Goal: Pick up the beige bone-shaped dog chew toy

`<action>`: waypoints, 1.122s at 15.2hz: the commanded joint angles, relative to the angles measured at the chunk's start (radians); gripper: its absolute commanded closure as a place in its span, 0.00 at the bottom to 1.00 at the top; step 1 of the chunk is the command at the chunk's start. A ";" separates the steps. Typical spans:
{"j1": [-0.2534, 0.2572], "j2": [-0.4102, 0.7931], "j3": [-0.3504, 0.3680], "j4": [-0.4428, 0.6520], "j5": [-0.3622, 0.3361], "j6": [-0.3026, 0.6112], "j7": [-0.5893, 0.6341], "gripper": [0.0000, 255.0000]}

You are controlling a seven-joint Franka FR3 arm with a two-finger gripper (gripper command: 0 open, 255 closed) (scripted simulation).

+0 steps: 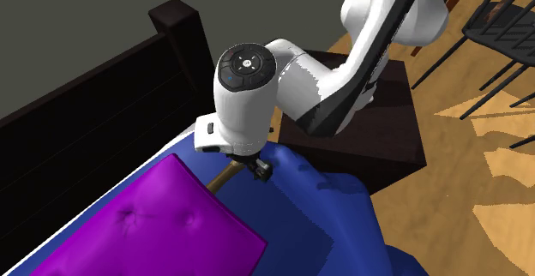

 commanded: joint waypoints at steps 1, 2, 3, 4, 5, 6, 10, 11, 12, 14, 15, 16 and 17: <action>-0.017 0.085 -0.007 0.047 0.063 0.041 -0.040 0.00; -0.029 0.123 -0.006 0.069 0.095 0.059 -0.060 0.00; -0.044 0.162 -0.003 0.092 0.126 0.075 -0.081 0.00; -0.061 0.200 0.003 0.116 0.158 0.089 -0.101 0.00; -0.079 0.237 0.010 0.141 0.188 0.102 -0.120 0.00; -0.095 0.267 0.017 0.162 0.211 0.111 -0.134 0.00; -0.111 0.313 0.038 0.162 0.240 0.156 -0.152 0.00; -0.115 0.325 0.043 0.162 0.247 0.167 -0.157 0.00; -0.120 0.337 0.049 0.163 0.254 0.177 -0.162 0.00; -0.126 0.356 0.058 0.165 0.265 0.194 -0.169 0.00; -0.127 0.356 0.058 0.165 0.265 0.194 -0.169 0.00; -0.126 0.356 0.058 0.165 0.265 0.194 -0.168 1.00; -0.125 0.357 0.058 0.165 0.265 0.195 -0.167 1.00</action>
